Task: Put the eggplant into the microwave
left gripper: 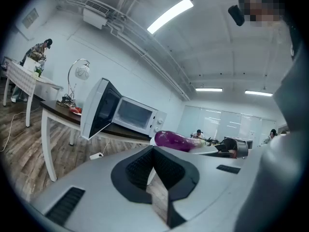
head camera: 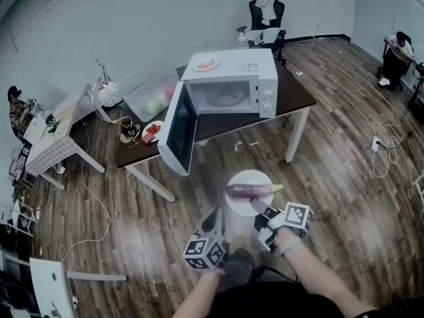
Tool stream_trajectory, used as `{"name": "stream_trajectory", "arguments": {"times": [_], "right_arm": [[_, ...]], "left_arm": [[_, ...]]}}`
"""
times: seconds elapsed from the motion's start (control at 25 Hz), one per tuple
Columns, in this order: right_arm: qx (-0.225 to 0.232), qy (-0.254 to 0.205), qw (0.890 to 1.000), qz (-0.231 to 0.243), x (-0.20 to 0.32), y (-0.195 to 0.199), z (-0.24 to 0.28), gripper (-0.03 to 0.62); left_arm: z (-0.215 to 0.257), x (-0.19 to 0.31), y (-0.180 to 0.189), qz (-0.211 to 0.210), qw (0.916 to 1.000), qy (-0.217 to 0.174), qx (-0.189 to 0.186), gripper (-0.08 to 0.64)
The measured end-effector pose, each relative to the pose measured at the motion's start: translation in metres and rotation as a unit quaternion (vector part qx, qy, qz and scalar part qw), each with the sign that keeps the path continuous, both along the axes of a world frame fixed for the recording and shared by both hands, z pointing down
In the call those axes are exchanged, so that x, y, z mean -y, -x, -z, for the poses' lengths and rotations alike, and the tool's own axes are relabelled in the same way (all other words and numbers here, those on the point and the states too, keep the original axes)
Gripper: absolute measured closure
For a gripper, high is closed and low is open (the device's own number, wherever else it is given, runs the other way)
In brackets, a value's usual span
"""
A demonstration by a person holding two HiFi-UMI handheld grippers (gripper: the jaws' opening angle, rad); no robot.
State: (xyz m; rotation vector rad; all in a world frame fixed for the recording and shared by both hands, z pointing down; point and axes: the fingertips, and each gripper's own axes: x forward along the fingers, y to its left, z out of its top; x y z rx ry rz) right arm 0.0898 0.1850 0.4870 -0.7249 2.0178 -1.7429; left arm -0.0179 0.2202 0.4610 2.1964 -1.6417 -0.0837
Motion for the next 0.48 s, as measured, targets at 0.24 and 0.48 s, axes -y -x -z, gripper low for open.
{"name": "stream_trajectory", "arguments": {"times": [0.24, 0.48], "right_arm": [[-0.004, 0.006, 1.0, -0.004, 0.036, 0.011, -0.002, 0.58], [-0.008, 0.005, 1.0, 0.001, 0.062, 0.024, -0.007, 0.58]], "left_arm": [[0.001, 0.039, 0.014, -0.003, 1.0, 0.002, 0.005, 0.56], [-0.009, 0.066, 0.024, -0.008, 0.9999, 0.011, 0.004, 0.56]]}}
